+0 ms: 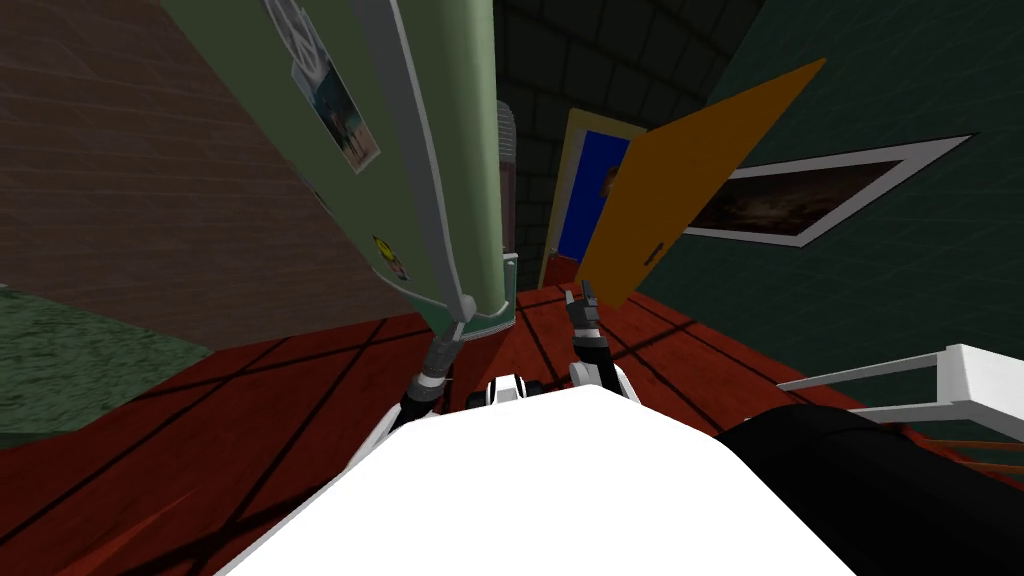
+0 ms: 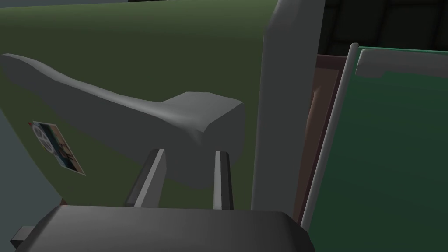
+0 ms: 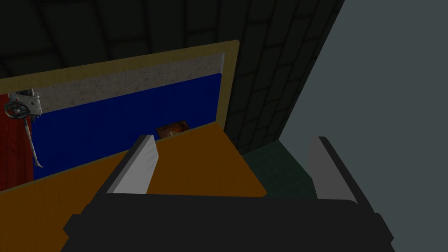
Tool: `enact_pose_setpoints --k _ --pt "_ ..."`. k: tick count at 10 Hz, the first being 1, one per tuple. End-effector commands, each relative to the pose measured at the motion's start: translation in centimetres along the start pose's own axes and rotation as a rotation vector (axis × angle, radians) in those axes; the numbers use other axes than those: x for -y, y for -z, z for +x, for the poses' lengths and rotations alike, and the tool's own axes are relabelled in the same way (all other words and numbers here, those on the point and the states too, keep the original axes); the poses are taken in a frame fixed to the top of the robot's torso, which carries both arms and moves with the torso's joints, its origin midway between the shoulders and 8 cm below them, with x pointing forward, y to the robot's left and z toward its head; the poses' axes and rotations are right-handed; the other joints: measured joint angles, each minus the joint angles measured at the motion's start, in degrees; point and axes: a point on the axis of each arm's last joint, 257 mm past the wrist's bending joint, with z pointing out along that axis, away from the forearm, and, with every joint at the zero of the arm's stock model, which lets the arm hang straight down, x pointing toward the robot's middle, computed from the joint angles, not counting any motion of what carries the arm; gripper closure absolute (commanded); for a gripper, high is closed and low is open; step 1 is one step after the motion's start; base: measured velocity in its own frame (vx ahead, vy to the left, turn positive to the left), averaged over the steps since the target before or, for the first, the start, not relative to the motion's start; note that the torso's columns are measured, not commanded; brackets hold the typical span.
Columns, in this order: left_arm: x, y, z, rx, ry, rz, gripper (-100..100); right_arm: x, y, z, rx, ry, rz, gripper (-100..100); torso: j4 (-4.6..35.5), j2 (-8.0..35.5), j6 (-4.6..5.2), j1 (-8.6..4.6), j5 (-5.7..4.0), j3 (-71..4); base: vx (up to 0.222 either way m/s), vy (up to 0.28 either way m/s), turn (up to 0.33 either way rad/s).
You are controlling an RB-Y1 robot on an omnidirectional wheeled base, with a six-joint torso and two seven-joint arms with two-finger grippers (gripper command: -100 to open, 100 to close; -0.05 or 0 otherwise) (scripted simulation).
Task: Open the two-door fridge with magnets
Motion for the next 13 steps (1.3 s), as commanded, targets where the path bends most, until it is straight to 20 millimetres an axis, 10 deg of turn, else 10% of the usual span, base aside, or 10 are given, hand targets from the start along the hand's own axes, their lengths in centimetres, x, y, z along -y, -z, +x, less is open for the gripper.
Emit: enact_pose_setpoints --k 1,13 --pt "0.2 0.6 0.8 -0.028 0.018 0.0 100 0.0 0.0 0.0 0.0 0.0 0.0 0 -0.11 -0.09 0.09 -0.38 -0.04 0.03 -0.06 0.154 -0.059" --pt "4.8 3.3 6.1 -0.235 0.147 0.075 100 0.0 0.0 0.0 0.0 0.0 0.0 0 -0.16 -0.48 0.07 0.16 0.07 -0.38 -0.088 0.235 -0.061"
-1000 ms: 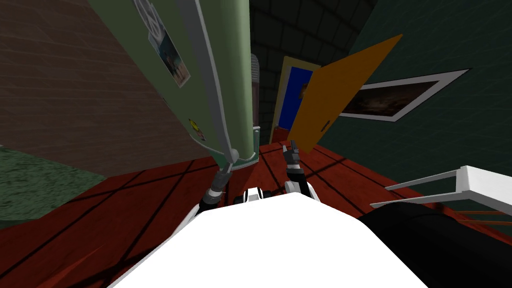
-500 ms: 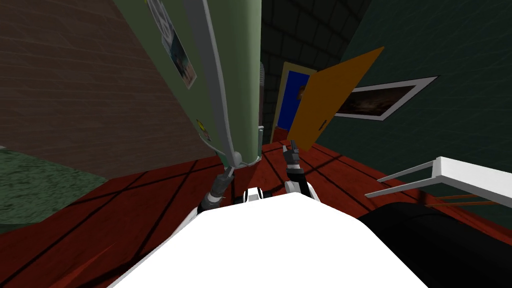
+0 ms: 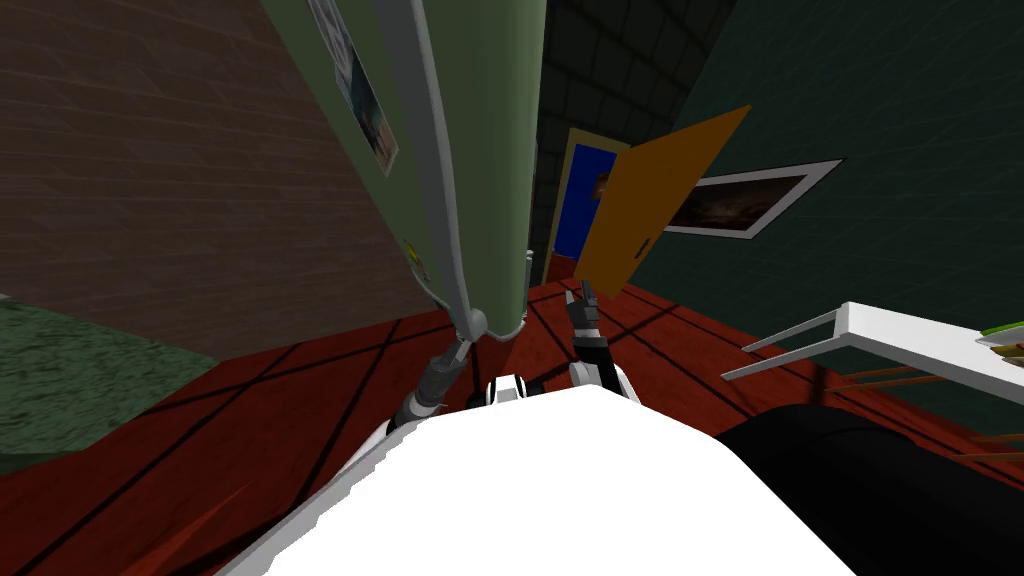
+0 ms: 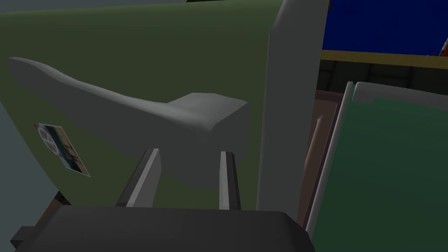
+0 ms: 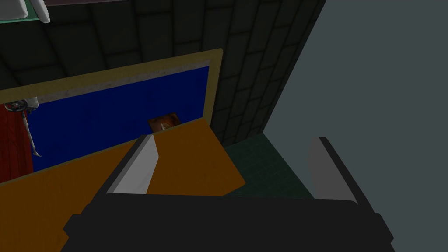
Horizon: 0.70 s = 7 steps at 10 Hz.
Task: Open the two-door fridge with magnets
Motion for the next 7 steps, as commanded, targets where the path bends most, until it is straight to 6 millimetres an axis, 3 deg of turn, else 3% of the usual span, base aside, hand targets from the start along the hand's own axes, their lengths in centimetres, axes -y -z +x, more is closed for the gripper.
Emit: enact_pose_setpoints --k 1,4,7 --pt "1.5 0.0 0.7 -0.031 0.018 0.008 -100 0.0 0.0 0.0 0.0 0.0 0.0 0 -0.01 0.19 0.03 -0.05 0.02 0.14 -0.036 0.112 0.072" --pt "2.8 -0.3 0.9 -0.043 0.023 0.011 -100 0.0 0.0 0.0 0.0 -0.001 0.0 0 -0.41 0.0 0.23 -1.2 -0.19 0.26 0.047 -0.058 0.065" --pt "4.6 -0.7 1.3 -0.061 0.033 0.011 -100 0.0 0.0 0.0 0.0 -0.001 0.0 0 -0.17 0.39 0.07 -0.21 0.07 0.42 0.037 -0.037 0.059"
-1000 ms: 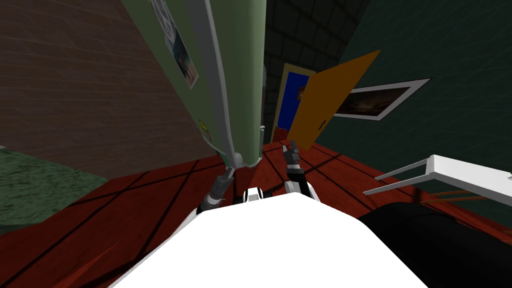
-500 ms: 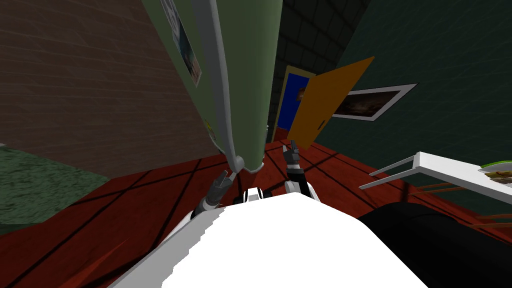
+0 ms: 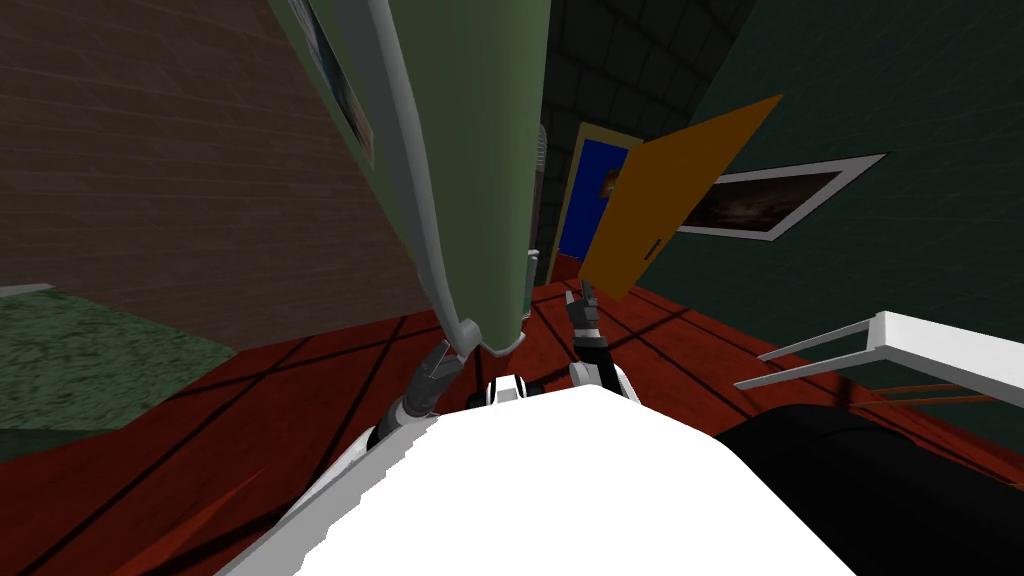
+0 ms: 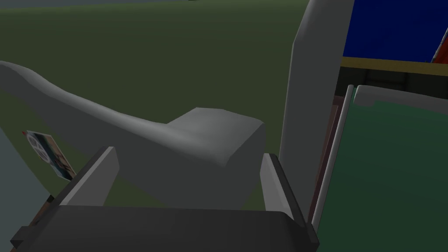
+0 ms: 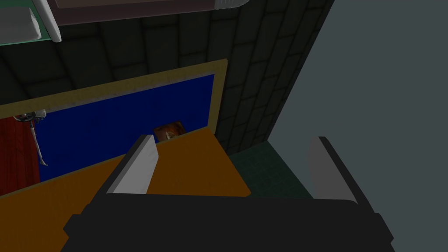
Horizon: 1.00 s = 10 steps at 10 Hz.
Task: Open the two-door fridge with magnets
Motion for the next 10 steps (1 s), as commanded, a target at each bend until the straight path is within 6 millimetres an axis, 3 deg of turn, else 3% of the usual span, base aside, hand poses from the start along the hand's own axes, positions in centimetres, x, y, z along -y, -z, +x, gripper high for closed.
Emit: enact_pose_setpoints --k 1,5,10 --pt "2.1 -0.5 0.4 -0.017 0.004 0.016 -100 0.0 0.0 0.0 0.0 0.0 0.0 0 0.15 0.13 -0.02 0.02 -0.04 0.0 0.025 -0.019 0.063" --pt "3.3 -0.8 0.8 -0.03 0.013 0.016 -100 0.0 0.0 0.0 0.0 0.0 0.0 0 0.45 0.18 0.01 -0.24 -0.21 -0.17 0.016 -0.007 0.034" --pt "3.3 -0.9 0.8 -0.03 0.013 0.016 -100 0.0 0.0 0.0 0.0 0.0 0.0 0 0.52 0.24 0.0 -0.2 -0.22 -0.18 0.003 -0.004 0.003"
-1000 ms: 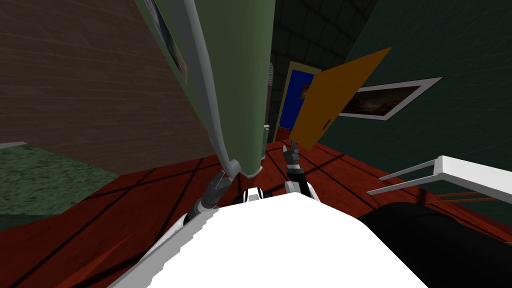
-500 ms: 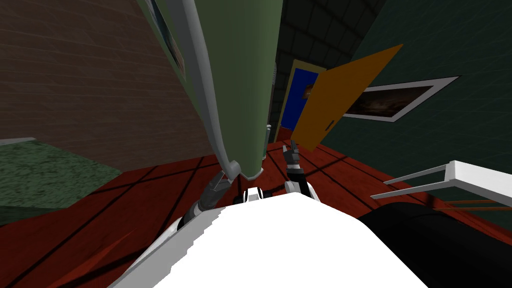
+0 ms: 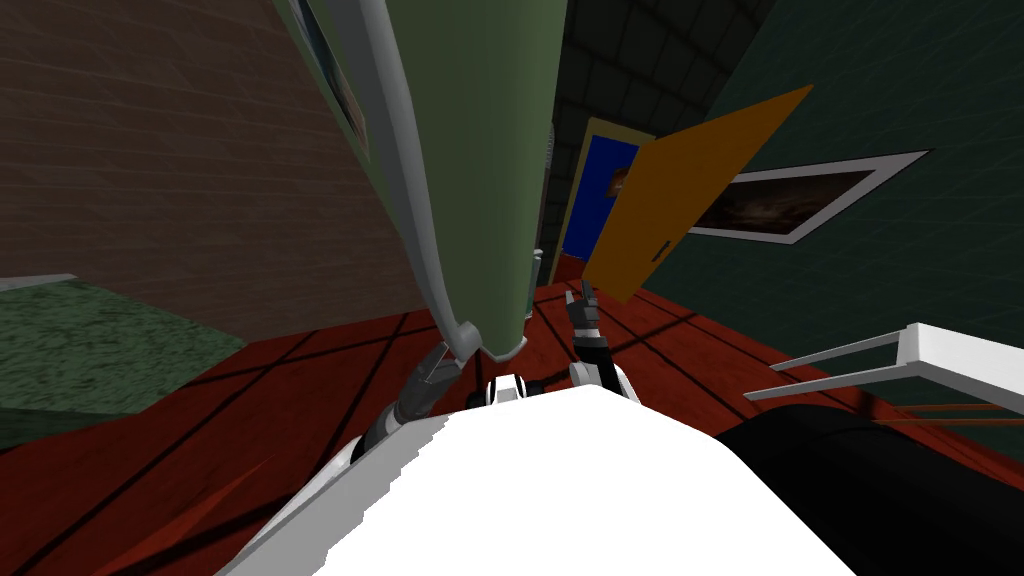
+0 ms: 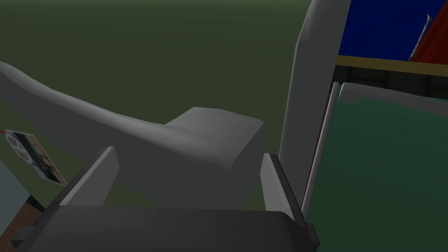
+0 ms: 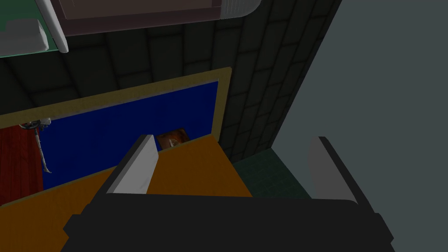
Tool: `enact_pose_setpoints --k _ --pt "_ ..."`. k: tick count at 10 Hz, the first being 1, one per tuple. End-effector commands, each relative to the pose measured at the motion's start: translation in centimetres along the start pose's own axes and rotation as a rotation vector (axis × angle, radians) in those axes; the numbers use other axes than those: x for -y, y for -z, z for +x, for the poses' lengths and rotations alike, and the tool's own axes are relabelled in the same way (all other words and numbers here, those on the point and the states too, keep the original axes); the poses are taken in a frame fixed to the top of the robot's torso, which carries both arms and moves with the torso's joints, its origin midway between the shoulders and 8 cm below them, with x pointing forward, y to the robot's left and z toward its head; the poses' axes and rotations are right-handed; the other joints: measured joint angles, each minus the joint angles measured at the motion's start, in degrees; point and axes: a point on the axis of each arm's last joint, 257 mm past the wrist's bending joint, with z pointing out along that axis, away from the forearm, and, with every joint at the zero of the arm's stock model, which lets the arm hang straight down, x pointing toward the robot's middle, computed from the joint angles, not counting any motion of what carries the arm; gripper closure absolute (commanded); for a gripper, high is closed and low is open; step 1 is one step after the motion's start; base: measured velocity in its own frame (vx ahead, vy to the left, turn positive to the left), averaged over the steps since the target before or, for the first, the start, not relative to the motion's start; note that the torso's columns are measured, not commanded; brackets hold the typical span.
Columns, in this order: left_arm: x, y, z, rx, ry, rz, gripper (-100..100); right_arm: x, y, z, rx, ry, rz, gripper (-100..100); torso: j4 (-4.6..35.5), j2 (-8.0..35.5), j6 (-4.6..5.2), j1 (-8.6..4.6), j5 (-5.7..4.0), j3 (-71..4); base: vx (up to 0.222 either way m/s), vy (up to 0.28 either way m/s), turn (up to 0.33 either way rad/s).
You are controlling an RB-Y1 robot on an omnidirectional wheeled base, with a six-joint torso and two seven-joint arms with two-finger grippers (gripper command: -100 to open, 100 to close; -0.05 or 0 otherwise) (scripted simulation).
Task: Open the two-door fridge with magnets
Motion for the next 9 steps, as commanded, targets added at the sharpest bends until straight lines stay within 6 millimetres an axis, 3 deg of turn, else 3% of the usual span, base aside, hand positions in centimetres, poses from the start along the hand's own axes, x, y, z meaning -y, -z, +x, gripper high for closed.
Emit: enact_pose_setpoints --k 1,2,3,4,9 --pt "2.3 -0.9 0.0 -0.015 -0.018 0.066 -100 0.0 0.0 0.0 0.0 0.0 0.0 0 0.09 0.02 -0.01 -0.02 -0.04 -0.04 -0.006 -0.007 -0.004" --pt "2.3 -0.9 0.0 -0.015 -0.018 0.066 -100 0.0 0.0 0.0 0.0 0.0 0.0 0 0.14 0.03 -0.03 -0.01 -0.1 -0.12 0.002 0.006 0.011" --pt "0.2 0.2 -0.1 0.002 0.002 -0.006 -100 0.0 0.0 0.0 0.0 0.0 0.0 0 0.07 0.02 0.01 -0.1 -0.09 -0.06 0.003 0.006 0.0" --pt "0.0 0.3 0.0 0.003 0.003 -0.011 0 0.0 0.0 0.0 0.0 0.0 0.0 0 -0.27 -0.04 0.03 -0.14 0.02 0.14 0.0 0.0 0.0" --pt "-0.2 0.5 -0.2 0.008 0.008 -0.019 0 0.0 0.0 0.0 0.0 0.0 0.0 0 -0.69 -0.23 0.04 -0.1 0.16 0.3 0.0 0.0 0.0"
